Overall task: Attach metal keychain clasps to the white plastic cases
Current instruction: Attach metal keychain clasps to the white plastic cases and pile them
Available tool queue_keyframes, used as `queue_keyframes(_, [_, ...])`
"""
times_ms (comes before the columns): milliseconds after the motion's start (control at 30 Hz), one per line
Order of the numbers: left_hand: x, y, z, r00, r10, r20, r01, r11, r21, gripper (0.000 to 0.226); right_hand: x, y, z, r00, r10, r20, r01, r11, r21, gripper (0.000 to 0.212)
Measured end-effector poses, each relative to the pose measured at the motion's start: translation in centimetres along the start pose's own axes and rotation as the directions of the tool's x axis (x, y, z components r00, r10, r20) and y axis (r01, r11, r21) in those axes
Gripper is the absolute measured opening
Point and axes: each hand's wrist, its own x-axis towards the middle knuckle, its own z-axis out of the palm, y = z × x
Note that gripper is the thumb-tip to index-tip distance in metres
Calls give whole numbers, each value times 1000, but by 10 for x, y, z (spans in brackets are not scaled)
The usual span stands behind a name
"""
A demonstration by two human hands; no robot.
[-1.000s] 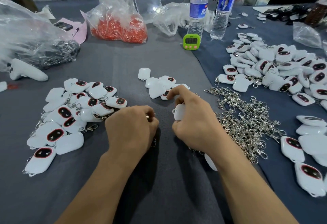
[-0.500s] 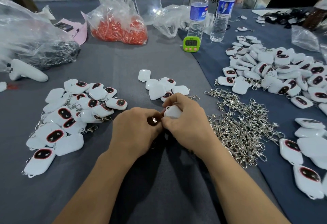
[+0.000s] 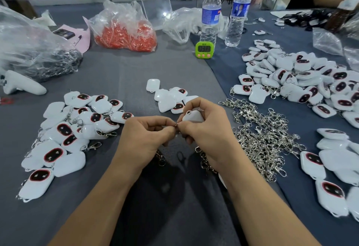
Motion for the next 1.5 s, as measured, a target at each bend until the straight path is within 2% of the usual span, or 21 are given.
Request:
queue_keyframes(67, [-1,2,-1,1000,3,12,-2,999,-38,31,0,-1,-1,999,22,34,-25,995,93,34])
queue_keyframes(167, [-1,3,-4,999,9,40,-6,999,-53,28,-1,-2,-2,995,46,92,-59,988,144,34])
queue_keyframes(267, [-1,2,-6,999,6,53,-3,998,-59,31,-1,-2,-3,989,57,138,-77,987,143,33])
queue_keyframes(433, [-1,1,-5,998,4,56,2,995,-102,16,-1,-2,-3,983,58,172,-83,987,141,32])
queue_keyframes(633, [-1,-1,-8,997,41,67,-40,999,-17,12,-2,-3,-5,976,53,214,-77,992,105,31])
queue_keyframes(767, [-3,0,-5,999,49,18,-49,999,21,12,-1,-2,-5,973,63,220,-76,996,49,28])
queue_keyframes(833, [-3,0,-4,996,59,-65,-55,996,66,10,0,0,-3,980,87,180,-96,994,43,28])
queue_keyframes(867, [-3,-1,-5,985,100,-140,-80,987,142,8,1,2,-3,984,108,140,-114,993,34,30])
queue_keyframes(933, [-2,-5,-11,929,259,-266,-129,897,423,3,3,6,-1,987,156,41,-156,988,0,33])
queue_keyframes(967, [-2,-6,-14,900,340,-271,-140,817,559,2,3,7,-1,986,165,-4,-165,986,-32,33])
queue_keyframes(1033, [-3,-7,-15,893,415,-176,-168,669,724,3,5,9,-4,992,98,-74,-112,969,-221,31])
queue_keyframes(1100, [-2,-9,-9,917,398,-17,-213,526,824,6,6,9,-8,998,14,-56,-37,903,-428,38])
queue_keyframes(1133, [-1,-9,-6,927,372,44,-235,485,843,7,5,8,-9,999,0,-38,-19,872,-489,40])
queue_keyframes(1200, [2,-8,-2,950,301,84,-237,519,821,8,4,7,-11,1000,-8,-18,-3,839,-543,39])
queue_keyframes(1333, [7,-7,-7,978,189,86,-193,672,715,7,2,6,-9,1000,8,-9,-11,874,-485,26])
queue_keyframes(1500, [9,-9,-12,977,169,134,-215,714,667,8,2,7,-7,1000,15,13,-6,859,-511,13])
